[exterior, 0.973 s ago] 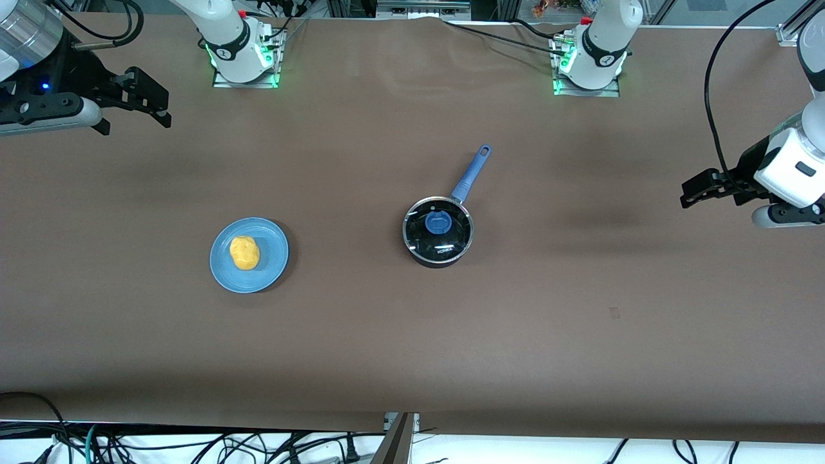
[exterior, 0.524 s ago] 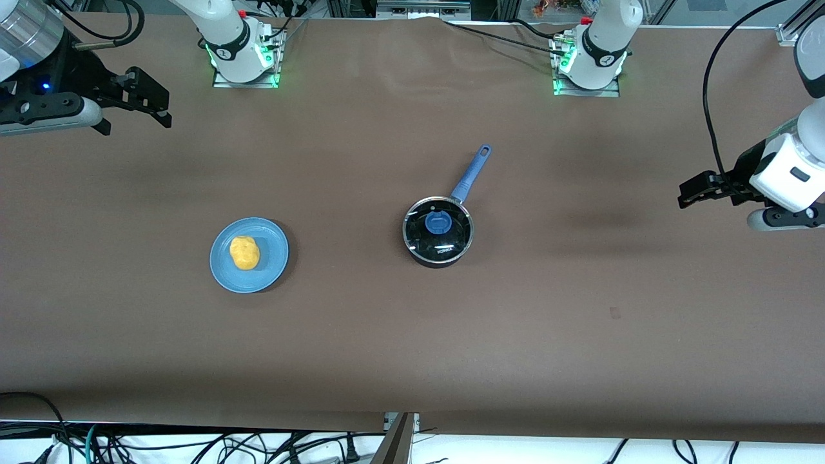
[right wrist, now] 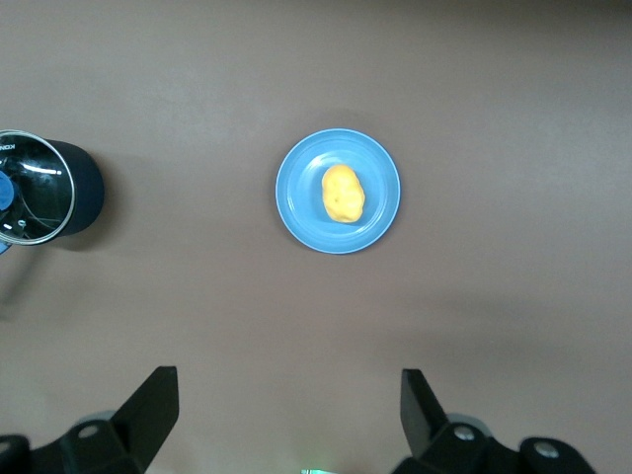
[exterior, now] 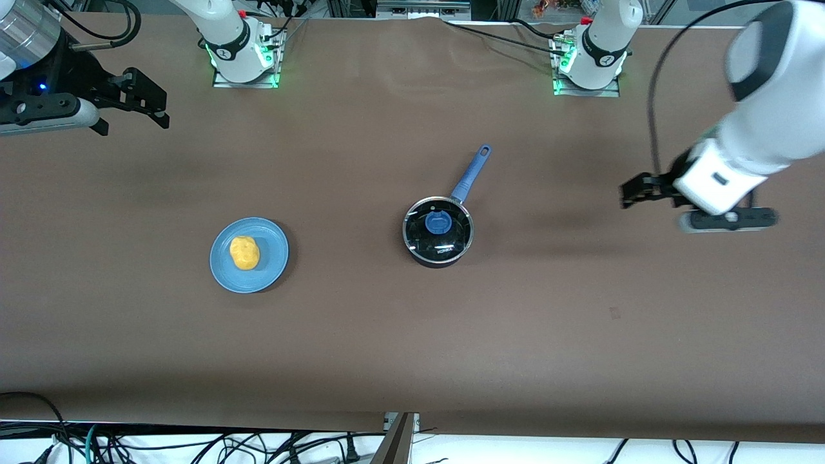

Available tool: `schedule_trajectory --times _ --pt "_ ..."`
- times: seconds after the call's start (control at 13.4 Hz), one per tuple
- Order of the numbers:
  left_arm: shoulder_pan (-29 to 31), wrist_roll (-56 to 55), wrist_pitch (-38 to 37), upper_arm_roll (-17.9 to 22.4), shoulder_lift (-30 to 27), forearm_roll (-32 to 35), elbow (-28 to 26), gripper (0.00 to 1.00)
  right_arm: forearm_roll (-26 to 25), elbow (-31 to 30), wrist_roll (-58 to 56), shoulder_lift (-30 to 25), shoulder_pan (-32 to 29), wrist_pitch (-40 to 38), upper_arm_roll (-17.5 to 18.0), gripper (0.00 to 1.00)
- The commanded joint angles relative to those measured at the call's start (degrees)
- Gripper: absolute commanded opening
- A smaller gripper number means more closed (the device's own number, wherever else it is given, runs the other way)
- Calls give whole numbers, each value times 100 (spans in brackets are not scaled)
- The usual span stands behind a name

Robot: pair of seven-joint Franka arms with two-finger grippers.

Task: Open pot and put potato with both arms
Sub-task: 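Move the left gripper over the pot and lower onto the lid knob, then grasp the blue lid knob with the left gripper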

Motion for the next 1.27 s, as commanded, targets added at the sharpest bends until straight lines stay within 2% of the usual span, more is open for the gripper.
schedule_trajectory --times 0.0,0.37,0.75,1.2 --pt "-546 -786 452 -187 331 1 55 100 -35 20 -50 -8 -38 11 7 99" --pt "-1681 -2226 1744 -196 1183 36 38 100 -44 20 -50 0 -21 11 15 99" --pt "-2305 -2510 2852 -187 2070 106 46 100 -53 20 -50 0 -30 11 7 100" --pt "-2517 -2686 2889 -187 2502 739 73 100 -53 20 -50 0 -30 11 7 99"
